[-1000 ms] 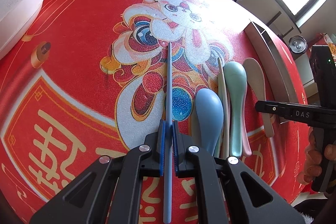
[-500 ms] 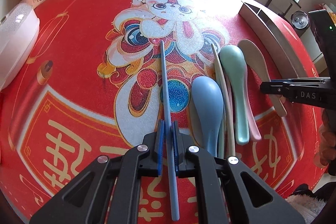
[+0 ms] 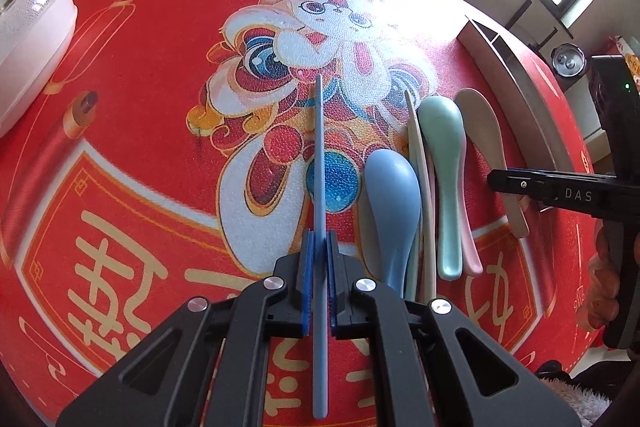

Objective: Organize utensils
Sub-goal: 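Carry the white spoon and blue chopstick toward the steel tray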

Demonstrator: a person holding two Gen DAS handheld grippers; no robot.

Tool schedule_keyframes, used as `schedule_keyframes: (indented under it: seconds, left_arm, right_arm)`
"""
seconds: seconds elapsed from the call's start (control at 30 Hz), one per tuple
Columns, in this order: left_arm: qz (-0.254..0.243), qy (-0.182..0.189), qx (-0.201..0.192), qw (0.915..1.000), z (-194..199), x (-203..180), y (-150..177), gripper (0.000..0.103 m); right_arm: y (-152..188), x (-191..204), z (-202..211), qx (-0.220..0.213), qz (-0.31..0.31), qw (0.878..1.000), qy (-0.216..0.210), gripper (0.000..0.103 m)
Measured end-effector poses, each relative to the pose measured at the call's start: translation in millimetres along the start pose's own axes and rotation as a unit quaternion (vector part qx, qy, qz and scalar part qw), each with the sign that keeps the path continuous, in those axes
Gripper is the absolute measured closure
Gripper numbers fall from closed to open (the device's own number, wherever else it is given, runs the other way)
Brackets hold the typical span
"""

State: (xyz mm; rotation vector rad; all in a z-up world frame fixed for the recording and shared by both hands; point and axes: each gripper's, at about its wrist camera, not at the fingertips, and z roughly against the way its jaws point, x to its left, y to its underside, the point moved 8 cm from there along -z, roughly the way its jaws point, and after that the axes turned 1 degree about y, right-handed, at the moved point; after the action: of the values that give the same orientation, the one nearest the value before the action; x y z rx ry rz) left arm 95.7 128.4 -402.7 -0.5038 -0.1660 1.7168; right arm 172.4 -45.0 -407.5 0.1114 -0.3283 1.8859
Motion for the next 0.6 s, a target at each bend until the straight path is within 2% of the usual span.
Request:
schedule_keyframes:
  seconds: [0.4,0.6]
  left_arm:
    - [0.016,0.023,-0.024,0.9993,20,-6,-10,0.097]
    - [0.027,0.032,-0.020,0.9989,17,-6,-11,0.097]
  right_arm:
    - [0,3,6,-0.011,0.002,1.000,-0.014,0.096]
    - [0,3,7,-0.011,0.007,1.000,-0.013,0.096]
